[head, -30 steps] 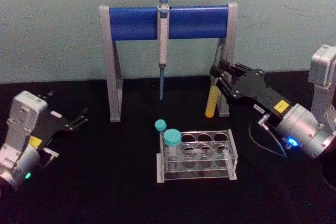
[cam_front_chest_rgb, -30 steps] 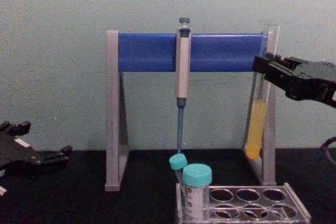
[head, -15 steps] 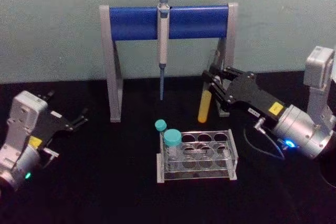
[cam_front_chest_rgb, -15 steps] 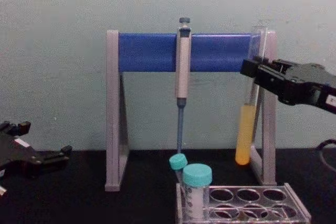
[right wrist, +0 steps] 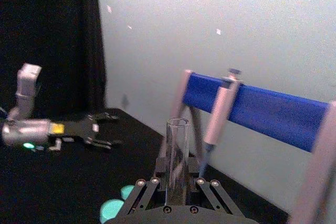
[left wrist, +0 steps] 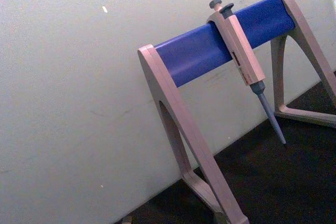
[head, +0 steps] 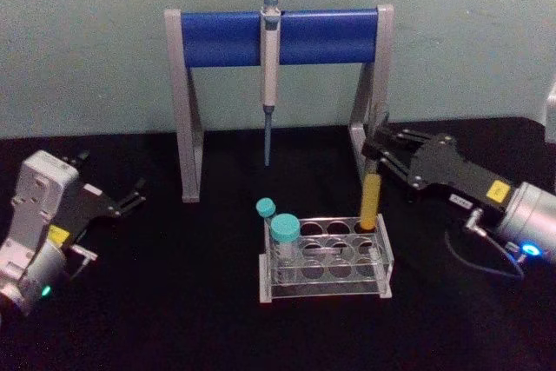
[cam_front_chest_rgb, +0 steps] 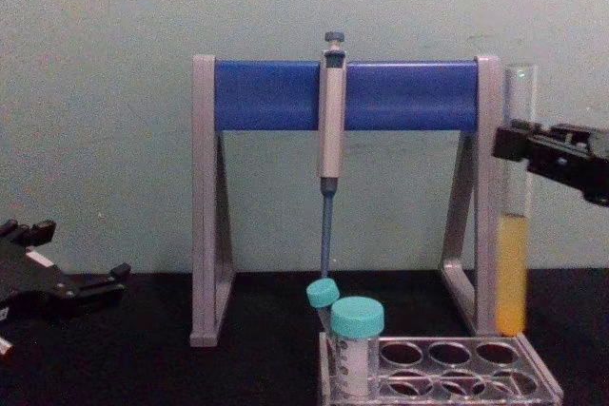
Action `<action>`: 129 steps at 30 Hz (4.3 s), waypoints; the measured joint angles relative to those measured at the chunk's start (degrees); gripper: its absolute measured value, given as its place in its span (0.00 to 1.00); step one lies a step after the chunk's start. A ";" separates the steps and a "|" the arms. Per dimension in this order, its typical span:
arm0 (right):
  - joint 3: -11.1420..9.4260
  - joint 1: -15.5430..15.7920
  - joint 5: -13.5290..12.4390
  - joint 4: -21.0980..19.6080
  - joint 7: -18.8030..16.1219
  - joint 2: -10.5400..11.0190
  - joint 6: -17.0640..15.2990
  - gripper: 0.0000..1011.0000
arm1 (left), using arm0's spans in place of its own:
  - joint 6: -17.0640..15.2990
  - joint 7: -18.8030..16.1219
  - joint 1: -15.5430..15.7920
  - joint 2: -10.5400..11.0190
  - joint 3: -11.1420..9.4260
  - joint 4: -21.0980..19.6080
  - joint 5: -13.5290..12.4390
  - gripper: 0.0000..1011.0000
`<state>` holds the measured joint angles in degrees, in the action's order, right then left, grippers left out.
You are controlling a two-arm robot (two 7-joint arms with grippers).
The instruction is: Pick up the test tube from the test tube rack, shake it, then place it back into the test tube rack.
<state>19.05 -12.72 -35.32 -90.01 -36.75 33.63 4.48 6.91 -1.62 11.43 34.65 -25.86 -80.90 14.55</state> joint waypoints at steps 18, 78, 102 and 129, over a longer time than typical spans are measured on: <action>-2.03 -1.03 5.74 1.03 9.66 -4.13 1.34 0.23 | 0.00 0.00 0.00 0.00 0.00 0.00 0.00 0.99; 3.26 -6.44 -0.47 3.94 1.88 -5.13 -0.41 0.23 | 0.00 0.00 0.00 0.00 0.00 0.00 0.00 0.99; 2.78 -2.53 -2.13 -2.43 3.63 2.90 -4.42 0.23 | 0.00 0.00 0.00 0.00 0.00 0.00 0.00 0.99; 4.80 -6.41 -1.36 6.01 -0.57 -2.57 -0.82 0.23 | 0.00 0.00 0.00 0.00 0.00 0.00 0.00 0.99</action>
<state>23.85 -19.13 -36.68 -84.00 -37.32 31.07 3.66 6.91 -1.62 11.43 34.65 -25.86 -80.90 14.55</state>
